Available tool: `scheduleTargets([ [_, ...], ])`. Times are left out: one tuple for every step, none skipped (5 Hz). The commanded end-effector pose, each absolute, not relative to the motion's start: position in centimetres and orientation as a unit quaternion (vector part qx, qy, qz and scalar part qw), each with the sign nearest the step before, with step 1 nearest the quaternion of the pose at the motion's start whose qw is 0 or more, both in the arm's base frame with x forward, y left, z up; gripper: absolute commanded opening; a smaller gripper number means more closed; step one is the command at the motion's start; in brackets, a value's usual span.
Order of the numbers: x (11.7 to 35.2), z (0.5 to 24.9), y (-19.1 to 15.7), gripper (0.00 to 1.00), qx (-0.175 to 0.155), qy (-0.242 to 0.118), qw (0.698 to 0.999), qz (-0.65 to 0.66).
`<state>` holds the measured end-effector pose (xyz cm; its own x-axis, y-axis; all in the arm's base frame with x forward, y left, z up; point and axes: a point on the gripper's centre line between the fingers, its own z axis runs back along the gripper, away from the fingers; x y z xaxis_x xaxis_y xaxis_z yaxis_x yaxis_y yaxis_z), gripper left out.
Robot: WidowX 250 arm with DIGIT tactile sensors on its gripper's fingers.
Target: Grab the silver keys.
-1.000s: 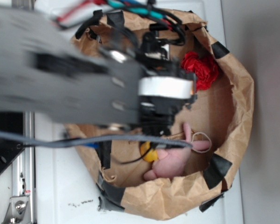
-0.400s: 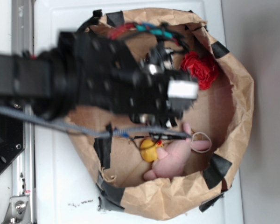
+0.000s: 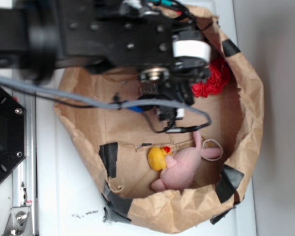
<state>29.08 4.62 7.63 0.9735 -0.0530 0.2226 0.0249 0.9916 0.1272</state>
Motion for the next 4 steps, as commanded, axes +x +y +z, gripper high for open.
scheduleTargets([
  [30.8,8.7,4.7,1.0,0.073,-0.144,0.987,-0.009],
  [30.7,7.7,4.2,1.0,0.086,-0.143,0.986,-0.008],
  [29.9,7.2,3.4,1.0,0.085,-0.145,0.986,-0.013],
  [29.4,7.0,2.9,1.0,0.084,-0.145,0.986,-0.015],
])
